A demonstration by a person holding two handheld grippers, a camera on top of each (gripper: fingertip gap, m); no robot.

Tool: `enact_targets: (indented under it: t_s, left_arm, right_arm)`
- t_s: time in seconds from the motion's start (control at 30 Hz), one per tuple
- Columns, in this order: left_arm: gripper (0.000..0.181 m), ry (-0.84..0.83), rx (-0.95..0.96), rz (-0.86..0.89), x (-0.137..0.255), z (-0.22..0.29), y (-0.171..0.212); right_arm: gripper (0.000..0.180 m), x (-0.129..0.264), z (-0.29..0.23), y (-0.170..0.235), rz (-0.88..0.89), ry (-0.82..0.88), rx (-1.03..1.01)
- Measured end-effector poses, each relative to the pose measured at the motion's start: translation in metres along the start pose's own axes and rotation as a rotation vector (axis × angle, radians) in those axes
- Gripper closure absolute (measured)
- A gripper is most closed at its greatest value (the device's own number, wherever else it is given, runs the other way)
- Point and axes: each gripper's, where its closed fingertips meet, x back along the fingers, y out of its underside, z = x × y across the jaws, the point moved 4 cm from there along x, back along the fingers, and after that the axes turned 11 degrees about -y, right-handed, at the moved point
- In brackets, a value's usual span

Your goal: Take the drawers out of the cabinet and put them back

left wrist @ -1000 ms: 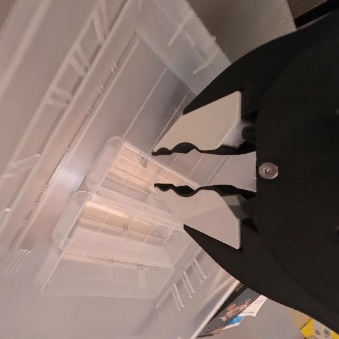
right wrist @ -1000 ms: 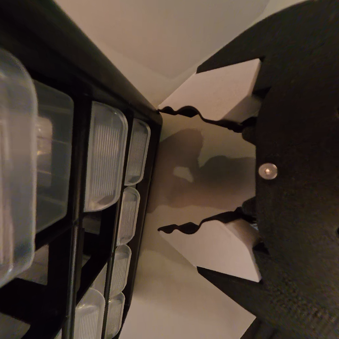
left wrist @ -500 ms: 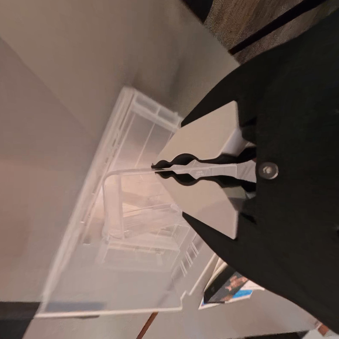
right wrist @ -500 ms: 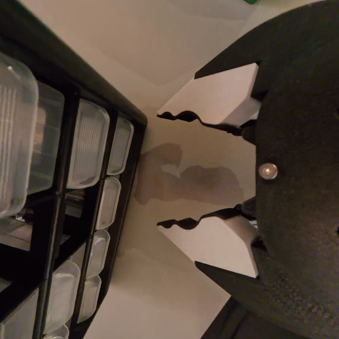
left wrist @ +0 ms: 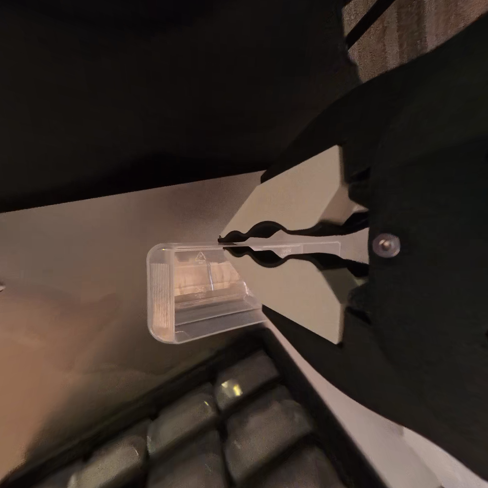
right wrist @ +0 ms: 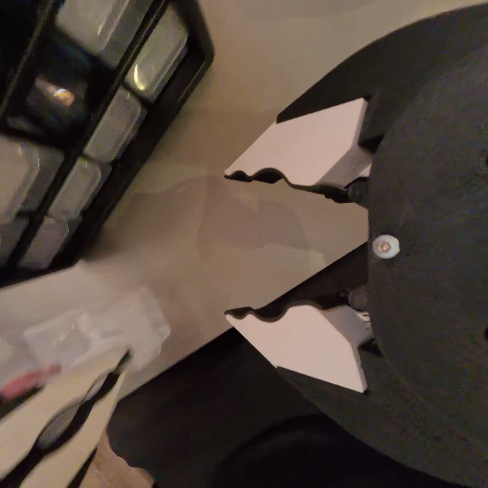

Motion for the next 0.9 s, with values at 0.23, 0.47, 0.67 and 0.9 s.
enact_targets:
  t_s: [0.23,0.47,0.67,0.9]
  left_arm:
    - [0.181,0.035,-0.068,0.004,-0.047,0.018,-0.011]
    - [0.172,0.037,-0.070,-0.001,-0.035,0.015,-0.001]
    - [0.166,-0.138,-0.063,0.257,0.066,-0.033,-0.024]
    - [0.161,-0.660,0.170,0.437,0.151,-0.153,-0.026]
  right_arm:
    - [0.067,-0.054,-0.046,-0.011,-0.064,-0.099,0.241]
    - [0.083,-0.103,-0.044,-0.008,-0.175,-0.099,0.266]
    - [0.113,-0.110,-0.046,-0.008,-0.200,-0.092,0.288]
    - [0.113,-0.090,-0.048,-0.018,-0.155,-0.077,0.212]
